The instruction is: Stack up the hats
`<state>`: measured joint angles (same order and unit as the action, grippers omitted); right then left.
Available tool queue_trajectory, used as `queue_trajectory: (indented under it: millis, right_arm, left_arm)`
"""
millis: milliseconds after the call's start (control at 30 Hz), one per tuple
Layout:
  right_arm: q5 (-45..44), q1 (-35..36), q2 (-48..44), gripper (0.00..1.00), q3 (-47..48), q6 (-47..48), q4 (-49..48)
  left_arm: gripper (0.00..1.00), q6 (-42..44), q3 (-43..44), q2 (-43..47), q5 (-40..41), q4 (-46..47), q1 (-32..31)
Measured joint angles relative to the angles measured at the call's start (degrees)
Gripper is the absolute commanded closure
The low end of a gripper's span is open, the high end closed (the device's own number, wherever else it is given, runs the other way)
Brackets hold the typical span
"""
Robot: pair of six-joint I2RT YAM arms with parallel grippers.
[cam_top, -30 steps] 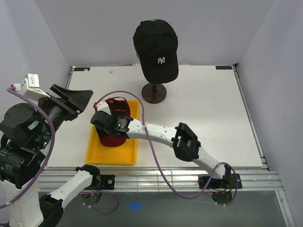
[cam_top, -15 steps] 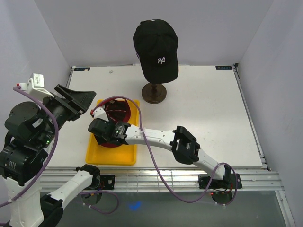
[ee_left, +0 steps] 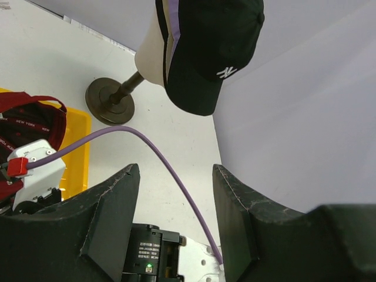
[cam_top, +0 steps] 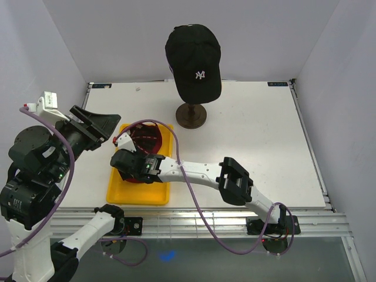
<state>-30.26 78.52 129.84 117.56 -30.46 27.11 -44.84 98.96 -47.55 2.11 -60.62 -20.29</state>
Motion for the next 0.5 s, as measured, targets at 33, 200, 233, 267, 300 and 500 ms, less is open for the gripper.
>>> queue_trajectory:
  millis: [33,200,233,267,300,500]
  right_arm:
    - [0.0,0.1,0.0,0.38,0.0,0.2,-0.1]
    - [0.4,0.4,0.0,0.34,0.6,1.9,-0.3]
    - [0.5,0.4,0.0,0.33,0.9,2.3,-0.4]
    - [0.5,0.4,0.1,0.32,1.2,2.7,-0.5]
    - [0.6,0.4,0.1,0.3,1.5,3.1,-0.7]
    - [1.4,0.3,3.2,0.27,5.6,5.6,-1.7]
  left_arm:
    - [0.37,0.0,0.0,0.0,0.0,0.1,0.0]
    - [0.37,0.0,-0.2,0.2,0.0,0.4,0.0]
    - [0.37,0.0,-0.3,0.2,-0.1,0.5,0.0]
    - [0.37,0.0,-0.4,0.2,0.0,0.6,0.0]
    - [0.37,0.0,-0.5,0.2,0.0,0.7,0.0]
    - [0.37,-0.1,-1.2,0.4,-0.1,0.7,0.0]
